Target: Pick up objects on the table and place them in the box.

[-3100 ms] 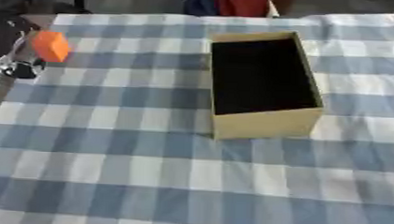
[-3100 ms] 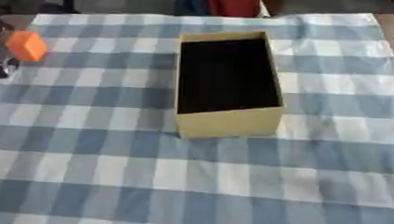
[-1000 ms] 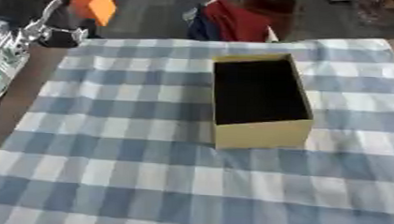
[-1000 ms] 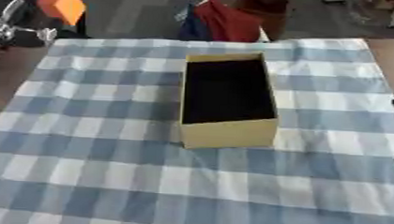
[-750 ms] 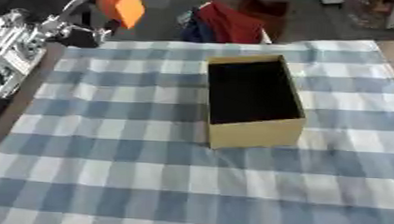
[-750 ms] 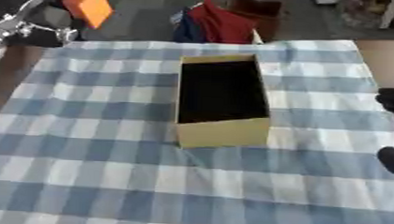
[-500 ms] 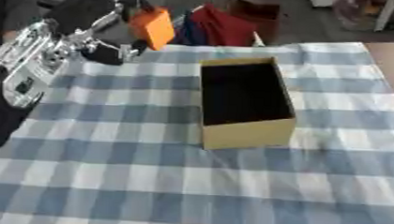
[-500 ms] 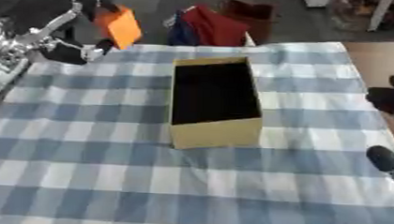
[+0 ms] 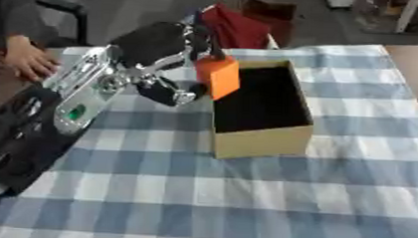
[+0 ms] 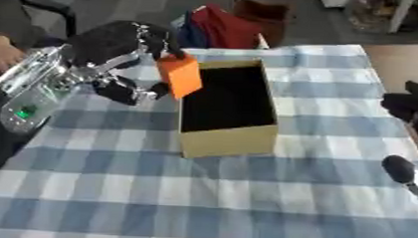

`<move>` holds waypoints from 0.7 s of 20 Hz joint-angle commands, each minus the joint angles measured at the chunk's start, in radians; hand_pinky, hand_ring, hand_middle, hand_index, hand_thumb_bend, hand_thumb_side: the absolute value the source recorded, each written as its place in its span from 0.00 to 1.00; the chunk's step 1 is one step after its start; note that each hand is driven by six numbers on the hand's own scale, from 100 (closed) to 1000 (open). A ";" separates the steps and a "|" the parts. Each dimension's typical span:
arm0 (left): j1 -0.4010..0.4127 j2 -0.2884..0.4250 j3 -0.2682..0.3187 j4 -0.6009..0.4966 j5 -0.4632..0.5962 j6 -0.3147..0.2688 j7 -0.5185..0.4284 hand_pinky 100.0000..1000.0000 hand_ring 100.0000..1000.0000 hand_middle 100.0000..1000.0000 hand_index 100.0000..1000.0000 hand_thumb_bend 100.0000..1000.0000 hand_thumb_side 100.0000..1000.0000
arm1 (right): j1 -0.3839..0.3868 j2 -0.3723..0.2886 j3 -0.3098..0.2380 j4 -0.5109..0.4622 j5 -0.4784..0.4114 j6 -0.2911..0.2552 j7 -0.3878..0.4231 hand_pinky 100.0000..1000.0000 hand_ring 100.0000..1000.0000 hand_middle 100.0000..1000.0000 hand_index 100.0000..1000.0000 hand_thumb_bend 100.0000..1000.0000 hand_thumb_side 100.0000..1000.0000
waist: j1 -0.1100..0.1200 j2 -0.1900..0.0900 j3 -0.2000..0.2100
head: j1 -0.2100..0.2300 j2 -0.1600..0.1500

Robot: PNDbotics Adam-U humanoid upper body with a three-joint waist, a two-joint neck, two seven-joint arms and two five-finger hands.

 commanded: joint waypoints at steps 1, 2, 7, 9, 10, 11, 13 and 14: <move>-0.023 -0.003 -0.010 0.003 -0.014 -0.015 -0.025 0.60 0.52 0.48 0.63 0.14 0.00 | -0.012 -0.007 0.001 -0.022 -0.006 0.000 0.002 0.89 0.84 0.80 1.00 0.63 0.59 | -0.005 -0.014 0.000 | -0.003 0.001; -0.025 -0.009 -0.015 0.007 -0.022 -0.021 -0.034 0.61 0.52 0.49 0.64 0.14 0.00 | -0.012 -0.007 0.002 -0.022 -0.006 0.001 0.002 0.89 0.84 0.80 1.00 0.63 0.59 | -0.005 -0.013 0.000 | -0.005 0.001; -0.046 -0.053 -0.026 0.035 -0.091 -0.030 -0.037 0.62 0.54 0.51 0.65 0.19 0.00 | -0.011 -0.006 0.004 -0.025 -0.009 0.004 0.000 0.89 0.84 0.80 1.00 0.63 0.59 | -0.003 -0.010 -0.004 | -0.005 -0.001; -0.056 -0.072 -0.027 0.055 -0.129 -0.021 -0.026 0.62 0.54 0.52 0.66 0.21 0.00 | -0.010 -0.004 0.006 -0.027 -0.011 0.006 0.001 0.89 0.84 0.80 1.00 0.63 0.59 | -0.003 -0.009 -0.007 | -0.005 -0.003; -0.062 -0.083 -0.024 0.070 -0.150 -0.012 -0.018 0.62 0.54 0.52 0.66 0.21 0.00 | -0.010 -0.004 0.006 -0.027 -0.011 0.006 0.001 0.89 0.84 0.80 1.00 0.63 0.59 | -0.002 -0.009 -0.010 | -0.004 -0.003; -0.067 -0.093 -0.023 0.085 -0.171 -0.003 -0.009 0.62 0.55 0.53 0.66 0.22 0.00 | -0.011 -0.004 0.007 -0.027 -0.012 0.007 0.001 0.89 0.84 0.80 1.00 0.63 0.60 | -0.001 -0.009 -0.012 | -0.002 -0.003; -0.076 -0.111 -0.019 0.119 -0.209 0.014 0.010 0.62 0.55 0.54 0.67 0.23 0.00 | -0.010 -0.002 0.008 -0.029 -0.012 0.008 0.000 0.89 0.84 0.80 1.00 0.62 0.60 | -0.001 -0.009 -0.016 | 0.002 -0.005; -0.080 -0.119 -0.017 0.136 -0.226 0.021 0.018 0.63 0.58 0.56 0.70 0.25 0.00 | -0.010 -0.001 0.009 -0.030 -0.012 0.009 0.000 0.89 0.84 0.80 1.00 0.62 0.60 | 0.000 -0.010 -0.018 | 0.002 -0.007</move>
